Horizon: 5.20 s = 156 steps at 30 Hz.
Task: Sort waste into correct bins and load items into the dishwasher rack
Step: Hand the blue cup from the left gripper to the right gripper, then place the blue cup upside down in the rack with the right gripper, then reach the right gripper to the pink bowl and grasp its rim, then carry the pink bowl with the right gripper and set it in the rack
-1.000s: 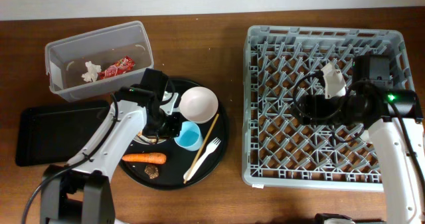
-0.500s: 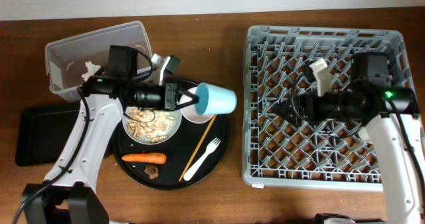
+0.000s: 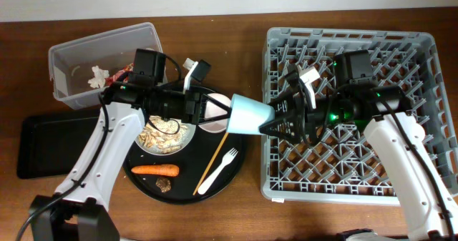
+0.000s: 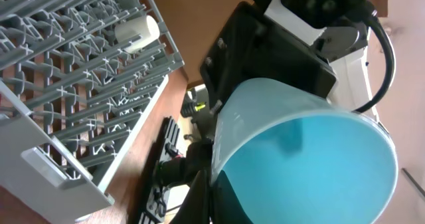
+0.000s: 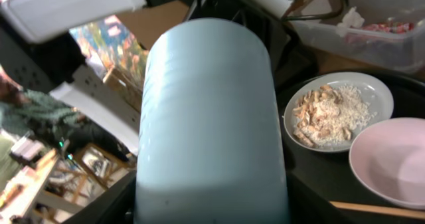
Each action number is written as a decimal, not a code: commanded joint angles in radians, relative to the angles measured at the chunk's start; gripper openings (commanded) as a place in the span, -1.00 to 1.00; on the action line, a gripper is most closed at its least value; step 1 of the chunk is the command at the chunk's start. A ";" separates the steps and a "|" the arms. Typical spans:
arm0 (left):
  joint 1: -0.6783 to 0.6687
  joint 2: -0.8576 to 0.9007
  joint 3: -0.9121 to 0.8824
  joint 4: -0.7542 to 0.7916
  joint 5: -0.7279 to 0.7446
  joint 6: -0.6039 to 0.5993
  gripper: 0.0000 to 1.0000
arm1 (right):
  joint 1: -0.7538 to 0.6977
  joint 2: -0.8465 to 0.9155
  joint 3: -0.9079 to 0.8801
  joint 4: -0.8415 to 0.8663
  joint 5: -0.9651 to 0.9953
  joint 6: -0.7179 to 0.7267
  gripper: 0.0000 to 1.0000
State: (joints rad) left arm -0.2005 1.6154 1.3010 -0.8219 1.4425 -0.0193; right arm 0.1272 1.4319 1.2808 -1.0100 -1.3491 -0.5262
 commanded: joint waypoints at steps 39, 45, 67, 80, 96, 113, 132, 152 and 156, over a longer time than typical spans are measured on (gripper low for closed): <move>0.098 -0.011 0.013 -0.316 -1.073 -0.018 0.46 | -0.526 0.222 0.267 -0.239 1.243 0.630 0.84; 0.098 -0.011 0.013 -0.295 -1.073 -0.018 0.54 | -0.347 0.080 0.278 -0.277 0.978 0.472 0.74; 0.397 -0.011 0.013 -0.380 -1.219 -0.156 0.74 | 0.409 0.624 0.278 0.300 1.238 0.757 -0.06; 0.397 -0.011 0.013 -0.376 -1.219 -0.156 0.74 | 0.410 0.656 0.274 0.292 1.238 0.757 -0.92; 0.398 -0.011 0.013 -0.373 -1.219 -0.156 0.74 | 0.083 0.315 0.665 -0.269 2.433 0.907 -0.92; 0.397 -0.011 0.013 -0.372 -1.218 -0.156 0.74 | -0.079 0.731 0.568 -0.180 2.393 1.003 -0.85; 0.397 -0.011 0.013 -0.368 -1.219 -0.156 0.74 | 0.008 0.616 0.608 -0.270 2.036 1.067 -0.22; 0.397 -0.011 0.013 -0.367 -1.219 -0.156 0.83 | -0.487 0.737 0.699 0.087 1.176 0.953 -0.05; 0.397 -0.011 0.013 -0.369 -1.219 -0.156 0.83 | -0.487 0.756 0.700 0.092 1.172 0.953 -0.92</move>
State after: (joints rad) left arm 0.1959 1.6154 1.3090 -1.1889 0.2272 -0.1699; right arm -0.3656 2.1838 1.9728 -0.9188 -0.1711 0.4366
